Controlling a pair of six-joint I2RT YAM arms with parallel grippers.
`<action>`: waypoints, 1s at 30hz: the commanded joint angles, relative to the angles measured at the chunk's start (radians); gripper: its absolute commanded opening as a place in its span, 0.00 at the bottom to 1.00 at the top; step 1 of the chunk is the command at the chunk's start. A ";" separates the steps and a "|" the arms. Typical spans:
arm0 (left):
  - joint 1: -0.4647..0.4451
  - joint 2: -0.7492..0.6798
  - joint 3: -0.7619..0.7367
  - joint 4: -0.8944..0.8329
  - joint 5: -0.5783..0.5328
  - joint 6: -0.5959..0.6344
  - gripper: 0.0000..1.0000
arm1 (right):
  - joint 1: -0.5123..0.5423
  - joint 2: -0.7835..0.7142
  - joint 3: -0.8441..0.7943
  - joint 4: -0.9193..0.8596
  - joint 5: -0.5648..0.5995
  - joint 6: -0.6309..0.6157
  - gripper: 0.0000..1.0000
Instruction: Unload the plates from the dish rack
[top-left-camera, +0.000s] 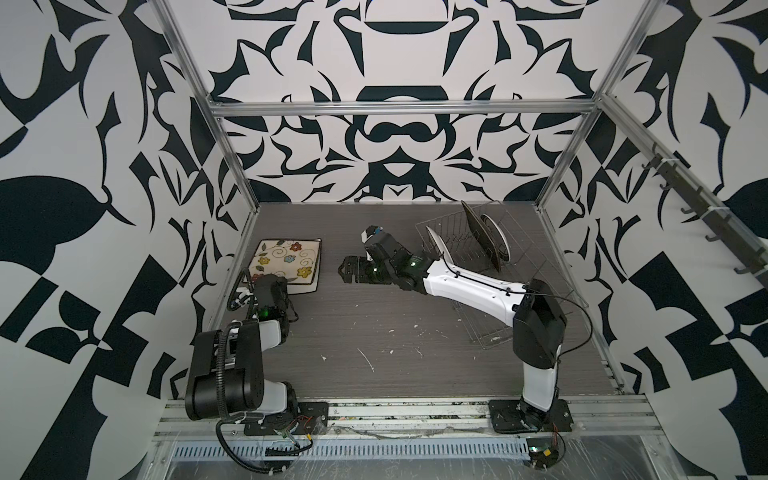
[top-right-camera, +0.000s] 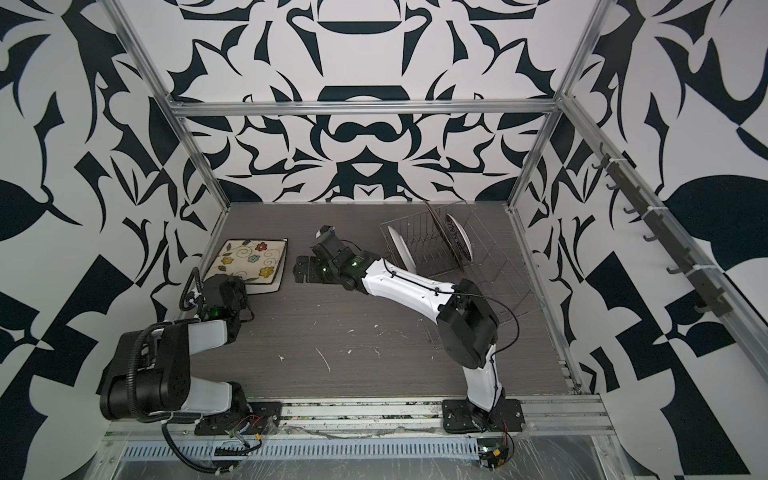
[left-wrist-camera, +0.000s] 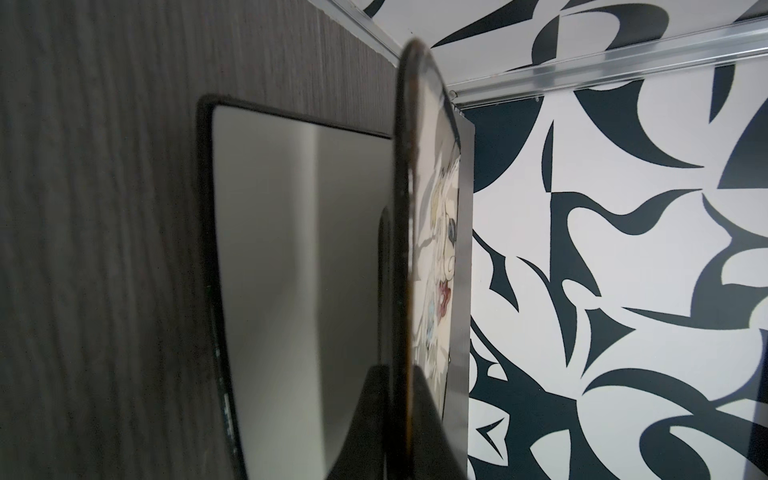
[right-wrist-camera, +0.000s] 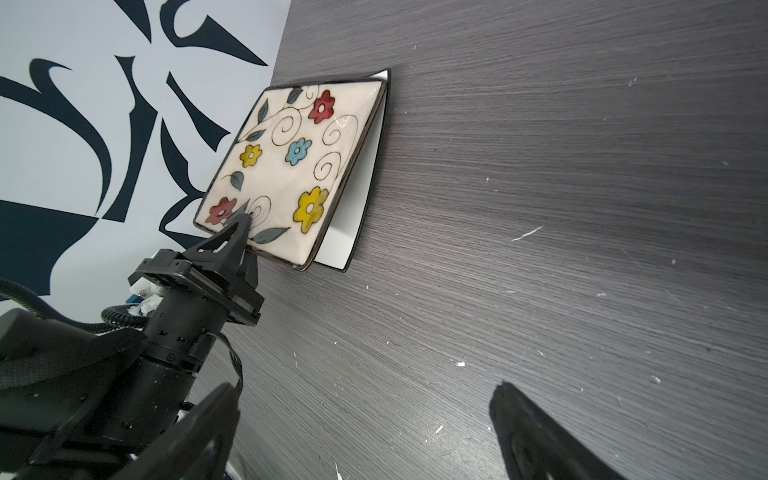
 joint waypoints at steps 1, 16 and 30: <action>0.005 -0.018 0.069 0.192 0.003 -0.016 0.00 | 0.004 -0.027 0.020 0.015 0.004 -0.010 0.98; 0.005 -0.013 0.063 0.178 0.000 -0.014 0.00 | 0.004 -0.035 0.000 0.027 0.007 -0.001 0.98; 0.005 -0.029 0.061 0.154 0.000 -0.024 0.07 | 0.005 -0.044 -0.009 0.030 0.007 0.004 0.98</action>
